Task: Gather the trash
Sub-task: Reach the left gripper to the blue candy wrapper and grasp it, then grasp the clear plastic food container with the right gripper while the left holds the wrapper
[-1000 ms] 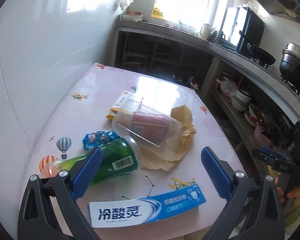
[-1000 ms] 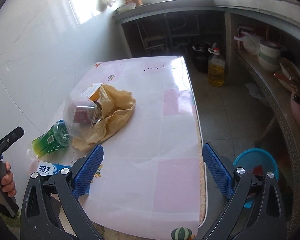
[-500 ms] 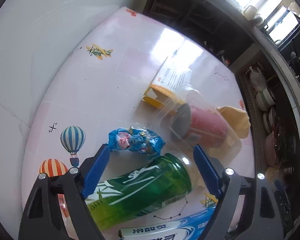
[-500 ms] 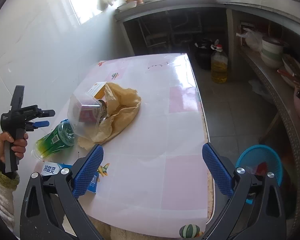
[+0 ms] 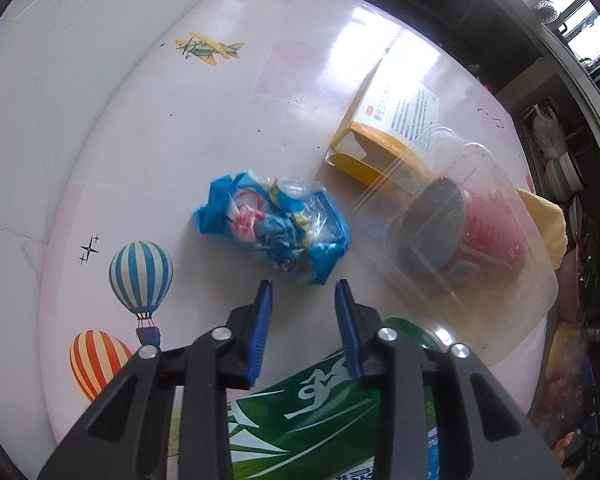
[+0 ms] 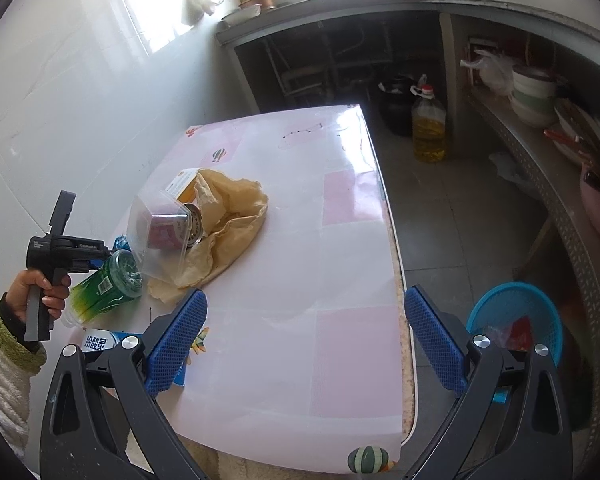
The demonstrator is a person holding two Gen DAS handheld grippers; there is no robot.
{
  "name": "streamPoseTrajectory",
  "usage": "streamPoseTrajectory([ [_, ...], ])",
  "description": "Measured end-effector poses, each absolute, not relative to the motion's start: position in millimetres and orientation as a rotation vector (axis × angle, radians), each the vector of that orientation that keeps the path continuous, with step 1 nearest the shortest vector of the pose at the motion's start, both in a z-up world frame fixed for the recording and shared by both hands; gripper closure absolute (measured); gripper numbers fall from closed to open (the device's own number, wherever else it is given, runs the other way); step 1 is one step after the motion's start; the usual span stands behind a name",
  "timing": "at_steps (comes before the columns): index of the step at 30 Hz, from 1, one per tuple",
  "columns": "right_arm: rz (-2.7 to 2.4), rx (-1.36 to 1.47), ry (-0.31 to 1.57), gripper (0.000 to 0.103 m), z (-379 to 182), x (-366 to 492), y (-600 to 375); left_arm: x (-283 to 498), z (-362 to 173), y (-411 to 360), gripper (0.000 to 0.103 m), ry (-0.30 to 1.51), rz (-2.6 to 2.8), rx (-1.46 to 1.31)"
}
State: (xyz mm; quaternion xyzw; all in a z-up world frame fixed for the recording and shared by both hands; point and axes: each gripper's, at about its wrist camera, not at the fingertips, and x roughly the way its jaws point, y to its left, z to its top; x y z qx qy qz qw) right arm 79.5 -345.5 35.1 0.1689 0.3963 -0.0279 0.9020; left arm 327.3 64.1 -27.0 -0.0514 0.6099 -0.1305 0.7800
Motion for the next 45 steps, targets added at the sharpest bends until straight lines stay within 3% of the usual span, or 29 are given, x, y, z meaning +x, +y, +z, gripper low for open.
streamPoseTrajectory([
  [4,-0.056,0.357,0.824,0.008,35.5,85.5,-348.0,325.7,-31.4,71.0,0.097,1.302,-0.284,-0.134],
  [7,-0.044,0.366,0.826,0.009,36.4,91.8,-347.9,324.7,-27.3,76.5,0.103,1.267,-0.288,-0.146],
  [19,0.251,0.250,0.804,0.013,69.7,159.5,-287.0,313.3,-0.1,88.6,0.103,1.089,-0.283,-0.170],
  [27,0.398,-0.213,0.730,0.012,60.7,191.4,-206.5,319.6,0.7,96.4,0.103,1.096,-0.284,-0.254],
  [35,0.494,-0.542,0.730,0.008,23.9,203.3,-152.2,330.3,-0.6,90.7,0.096,1.102,-0.290,-0.278],
  [45,0.472,-0.656,0.772,0.008,-8.1,221.9,-132.7,343.6,-4.6,92.4,0.082,1.117,-0.295,-0.312],
])
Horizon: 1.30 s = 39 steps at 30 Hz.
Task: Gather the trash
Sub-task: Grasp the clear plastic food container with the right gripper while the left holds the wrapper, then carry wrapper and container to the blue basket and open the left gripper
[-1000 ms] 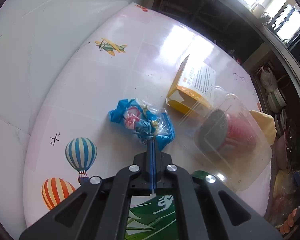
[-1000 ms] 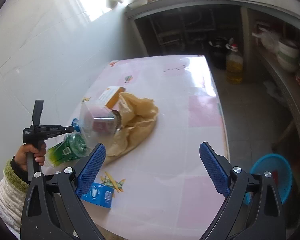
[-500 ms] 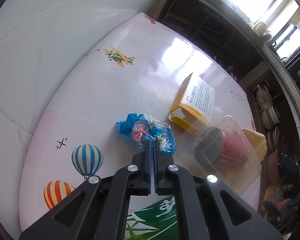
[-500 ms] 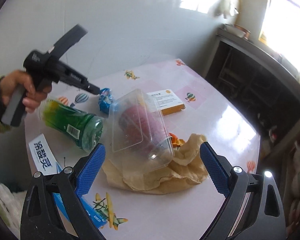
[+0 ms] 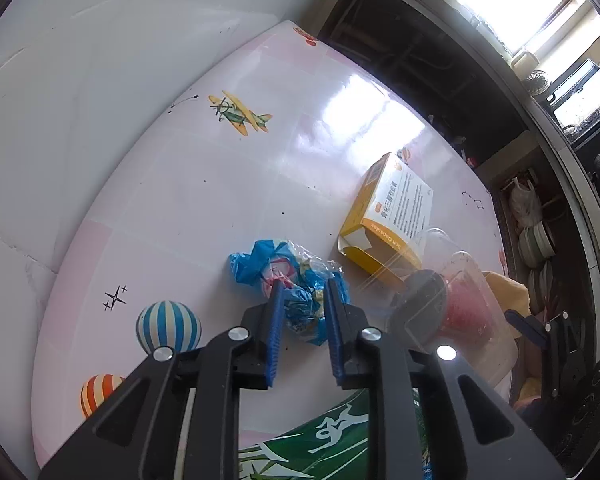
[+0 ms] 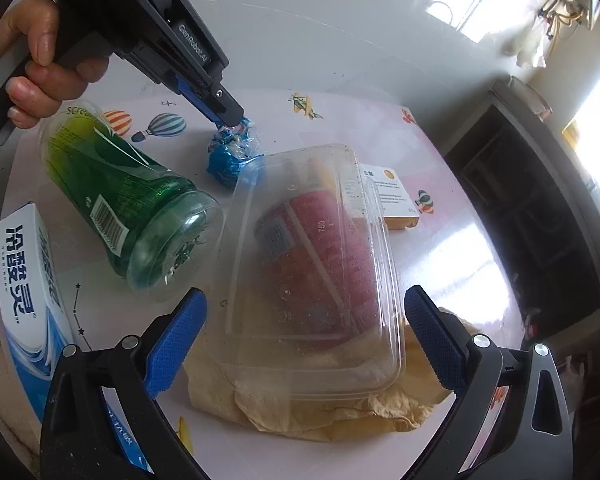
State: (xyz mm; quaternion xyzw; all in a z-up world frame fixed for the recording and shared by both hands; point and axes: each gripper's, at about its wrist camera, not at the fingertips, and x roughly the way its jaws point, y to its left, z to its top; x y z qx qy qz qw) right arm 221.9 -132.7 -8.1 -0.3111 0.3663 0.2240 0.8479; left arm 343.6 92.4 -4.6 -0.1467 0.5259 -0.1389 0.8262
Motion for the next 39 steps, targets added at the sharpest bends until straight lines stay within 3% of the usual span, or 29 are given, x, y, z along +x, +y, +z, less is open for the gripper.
streamPoseTrajectory([
  [2,0.452,-0.659,0.776,0.009,-11.1,224.3,-131.7,344.4,-4.1,92.6,0.078,1.120,-0.296,-0.321],
  [3,0.447,-0.653,0.781,0.016,-11.9,224.6,-132.4,344.7,-3.6,92.8,0.074,1.121,-0.296,-0.325],
  [7,0.430,-0.611,0.784,0.018,-10.4,222.2,-134.7,346.5,-2.2,90.5,0.050,1.123,-0.272,-0.326],
  [9,0.423,-0.586,0.774,0.018,-7.6,223.6,-137.2,350.0,-4.7,88.5,0.044,1.140,-0.260,-0.320],
  [13,0.404,-0.534,0.756,0.019,0.9,221.1,-146.1,355.9,-16.3,82.1,0.041,1.196,-0.246,-0.305],
  [18,0.398,-0.462,0.743,0.020,14.5,216.9,-157.7,360.9,-28.7,79.9,0.042,1.229,-0.225,-0.287],
  [29,0.400,-0.231,0.697,0.020,49.9,202.0,-191.6,362.5,-27.2,79.2,0.078,1.208,-0.227,-0.290],
  [39,0.343,-0.049,0.648,0.020,78.2,181.5,-231.0,337.9,33.1,83.0,0.083,1.036,-0.264,-0.294],
])
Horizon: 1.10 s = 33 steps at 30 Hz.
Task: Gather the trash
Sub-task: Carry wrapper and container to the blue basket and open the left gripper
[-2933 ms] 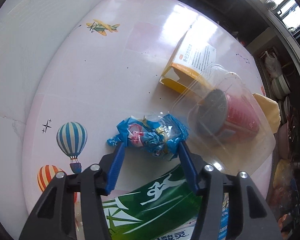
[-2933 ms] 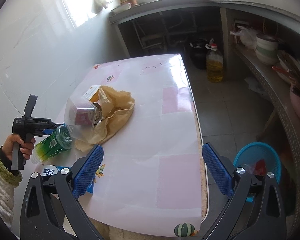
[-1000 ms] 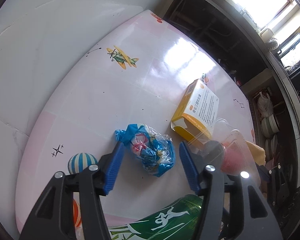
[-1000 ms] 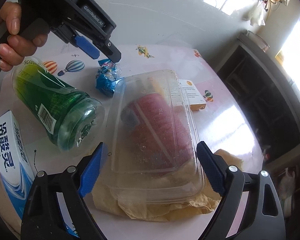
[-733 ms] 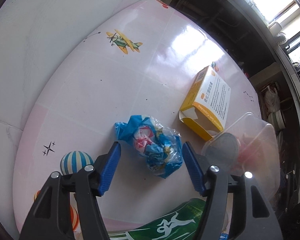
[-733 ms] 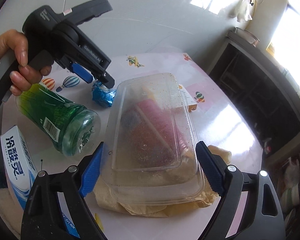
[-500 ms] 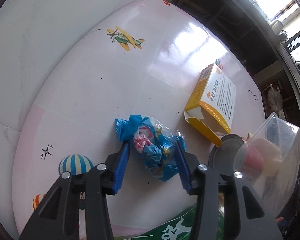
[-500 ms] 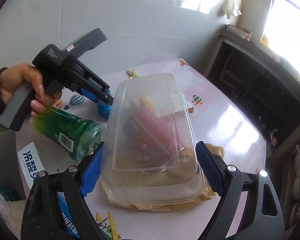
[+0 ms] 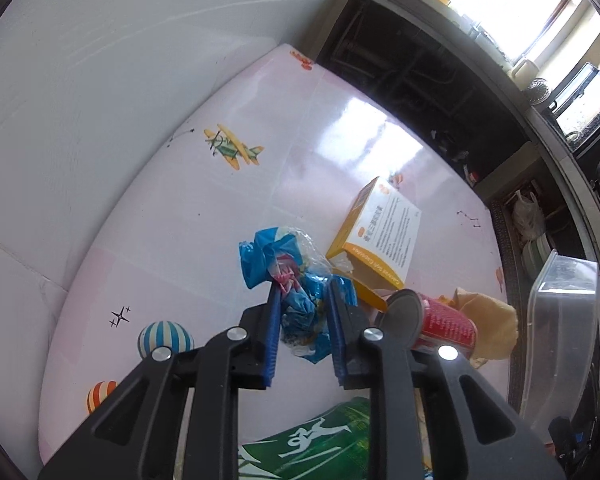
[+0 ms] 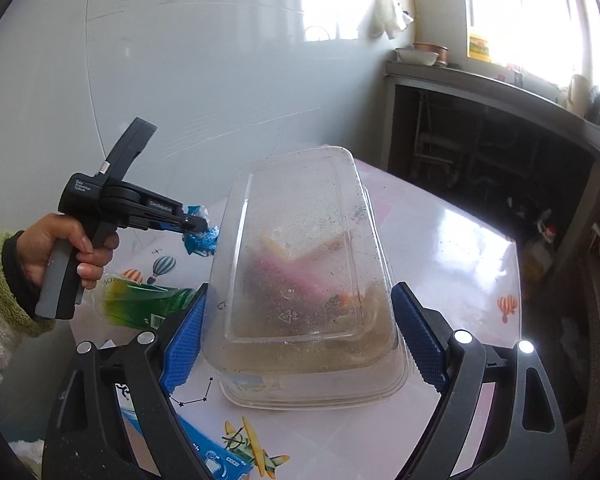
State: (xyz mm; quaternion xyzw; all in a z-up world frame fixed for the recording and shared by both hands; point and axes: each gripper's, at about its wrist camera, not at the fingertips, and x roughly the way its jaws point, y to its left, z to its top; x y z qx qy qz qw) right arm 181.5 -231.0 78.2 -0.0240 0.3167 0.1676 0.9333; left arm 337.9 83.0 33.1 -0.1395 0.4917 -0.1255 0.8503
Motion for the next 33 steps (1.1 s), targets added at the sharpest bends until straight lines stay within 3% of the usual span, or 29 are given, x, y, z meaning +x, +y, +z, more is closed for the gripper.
streamPoseTrajectory([
  [7,0.269,0.102,0.611,0.020,92.4,151.0,-264.6,305.1,92.2,67.3,0.083,0.883,-0.371,-0.264],
  [17,0.102,0.249,0.595,0.020,102.2,100.8,-328.6,253.0,135.6,-40.4,0.083,0.818,-0.635,-0.169],
  [25,-0.070,0.329,0.615,0.020,88.7,49.6,-379.8,203.7,129.1,-150.8,0.083,0.855,-0.852,-0.089],
  [33,-0.342,0.458,0.678,0.020,47.8,-17.2,-457.9,157.7,88.7,-269.3,0.083,0.976,-1.009,0.050],
])
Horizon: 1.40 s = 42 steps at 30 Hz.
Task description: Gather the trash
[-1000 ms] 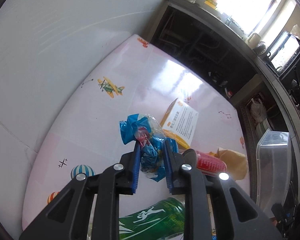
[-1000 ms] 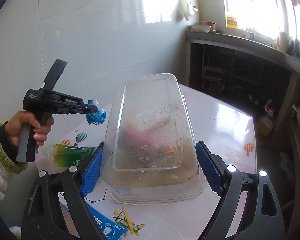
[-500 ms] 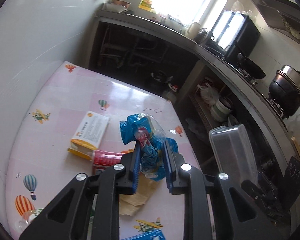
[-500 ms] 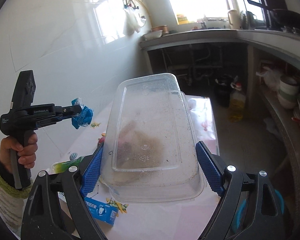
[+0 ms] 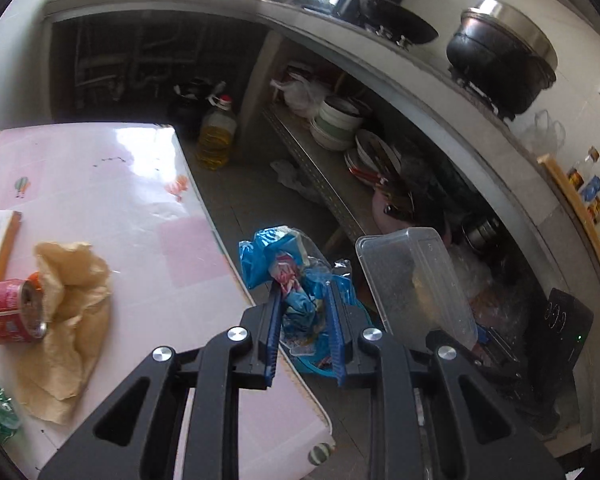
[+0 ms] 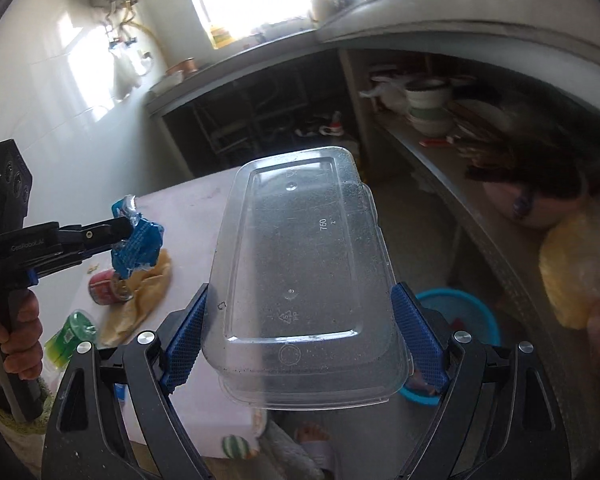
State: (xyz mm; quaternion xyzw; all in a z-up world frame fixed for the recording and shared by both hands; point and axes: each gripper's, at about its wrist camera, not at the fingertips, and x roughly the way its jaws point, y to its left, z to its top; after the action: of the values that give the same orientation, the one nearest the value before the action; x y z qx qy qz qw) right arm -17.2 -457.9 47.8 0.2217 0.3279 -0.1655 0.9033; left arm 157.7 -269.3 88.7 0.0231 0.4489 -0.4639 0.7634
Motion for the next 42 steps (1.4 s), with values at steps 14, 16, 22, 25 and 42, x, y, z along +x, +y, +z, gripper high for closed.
streamPoseTrajectory([
  [14,-0.664,0.713,0.873,0.020,-52.7,-100.8,-539.1,109.4,-48.3,-456.0,0.082,1.304,-1.044,0.328],
  [16,-0.664,0.740,0.889,0.020,-64.8,-102.9,-544.8,105.9,-64.6,-476.5,0.082,1.323,-1.040,0.374],
  [22,-0.676,0.784,0.924,0.020,-90.4,-92.3,-561.3,106.7,-104.1,-519.7,0.065,1.351,-1.013,0.446],
  [25,-0.691,0.811,0.932,0.020,-94.9,-91.4,-564.9,110.9,-111.8,-525.1,0.055,1.353,-1.005,0.435],
  [42,-0.664,0.659,0.976,0.008,-137.2,-7.9,-581.8,149.5,-8.8,-418.5,0.044,1.165,-0.981,0.263],
])
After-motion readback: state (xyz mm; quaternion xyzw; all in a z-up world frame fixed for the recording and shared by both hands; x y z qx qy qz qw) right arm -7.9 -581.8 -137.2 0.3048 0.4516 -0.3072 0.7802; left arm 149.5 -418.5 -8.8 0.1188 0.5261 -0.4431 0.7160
